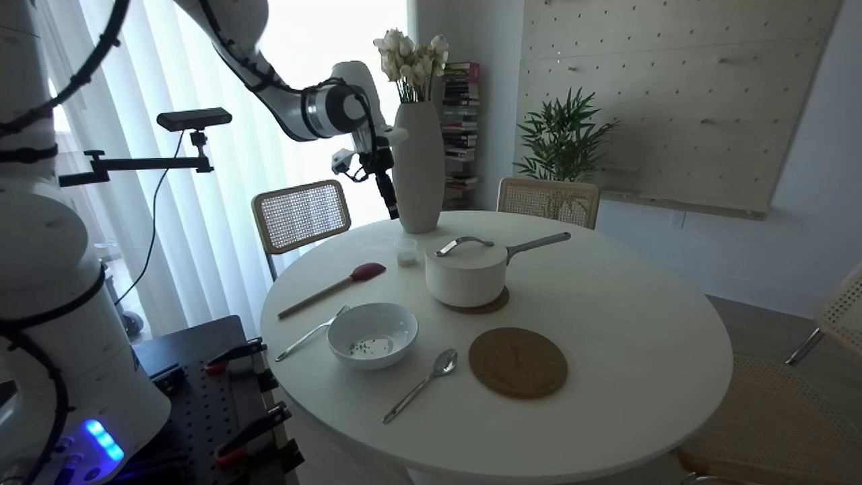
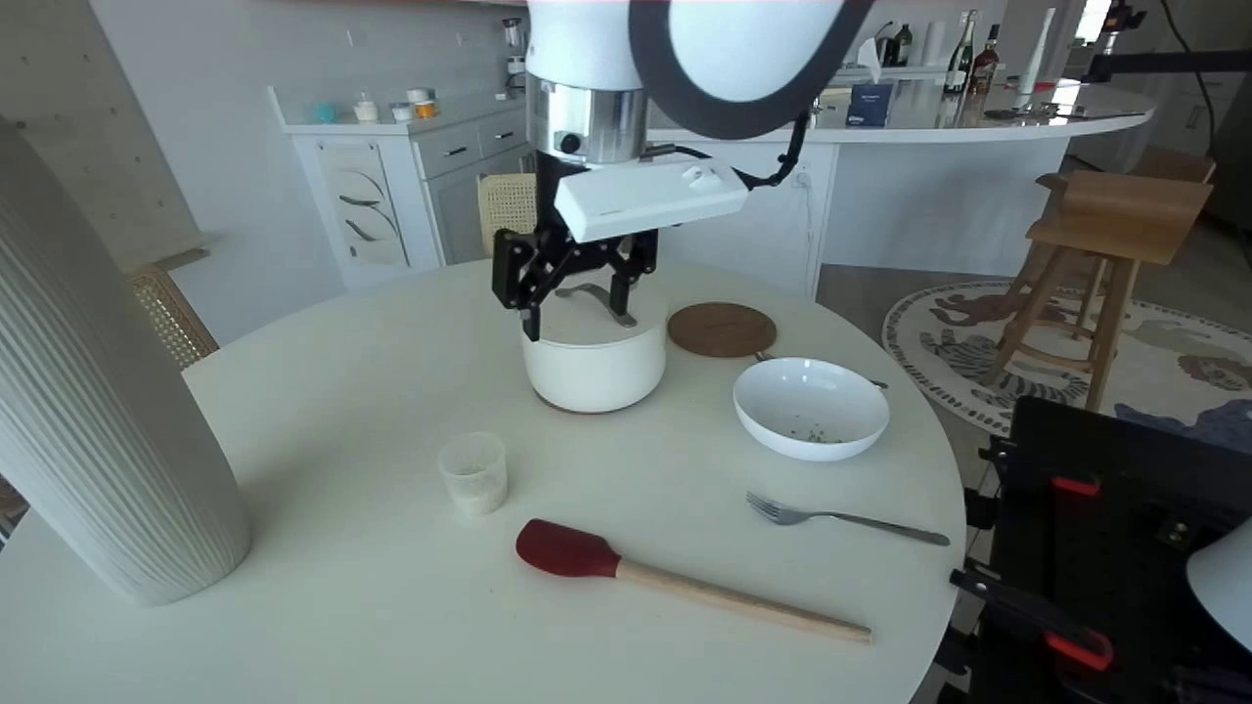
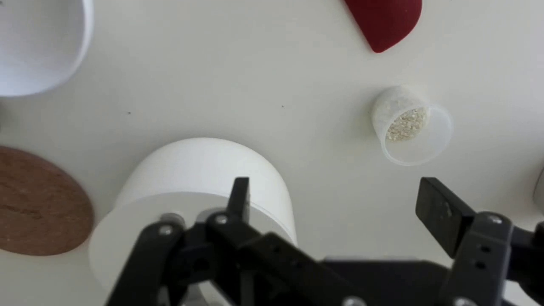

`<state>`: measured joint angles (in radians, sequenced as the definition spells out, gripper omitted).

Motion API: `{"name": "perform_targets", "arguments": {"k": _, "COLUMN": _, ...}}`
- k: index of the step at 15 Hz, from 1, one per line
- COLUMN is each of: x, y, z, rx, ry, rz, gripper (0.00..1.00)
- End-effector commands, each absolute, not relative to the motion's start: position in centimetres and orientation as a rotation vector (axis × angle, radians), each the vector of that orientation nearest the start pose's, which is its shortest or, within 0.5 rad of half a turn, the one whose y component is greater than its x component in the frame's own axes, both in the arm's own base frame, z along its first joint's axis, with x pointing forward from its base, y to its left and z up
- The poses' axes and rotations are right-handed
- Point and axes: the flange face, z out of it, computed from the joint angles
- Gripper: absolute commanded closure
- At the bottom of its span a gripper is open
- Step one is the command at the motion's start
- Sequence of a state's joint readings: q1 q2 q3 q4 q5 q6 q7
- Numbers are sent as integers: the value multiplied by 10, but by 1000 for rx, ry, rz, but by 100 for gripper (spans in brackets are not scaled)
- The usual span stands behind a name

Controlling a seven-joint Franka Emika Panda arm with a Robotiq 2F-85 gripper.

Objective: Take the clear cup and place it at the left side of the white pot

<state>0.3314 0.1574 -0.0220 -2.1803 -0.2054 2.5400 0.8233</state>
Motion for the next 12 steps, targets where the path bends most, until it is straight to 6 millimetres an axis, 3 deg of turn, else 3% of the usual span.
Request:
{"name": "perform_targets", "arguments": {"k": 1, "x": 497, "y": 161, "z": 357, "rx": -3071, "ry": 613, "rz": -449, "gripper": 0}}
{"name": "perform_targets", "arguments": {"k": 5, "x": 468, "y": 134, "z": 372, "rx": -3065, "ry": 615, "rz": -463, "gripper": 0}}
{"name": "perform_targets", "arguments": {"k": 6, "x": 489, "y": 148, "z": 362, "rx": -3082, "ry": 615, "rz": -430, "gripper": 0}}
{"name": "perform_targets", "arguments": {"k": 9, "x": 475, "y": 134, "z": 370, "rx": -3076, "ry": 638, "rz": -445, "gripper": 0}}
{"name": "perform_targets", "arguments": {"k": 12, "x": 473, "y": 135, "z": 370, "rx": -3077, "ry": 634, "rz": -445, "gripper": 0}}
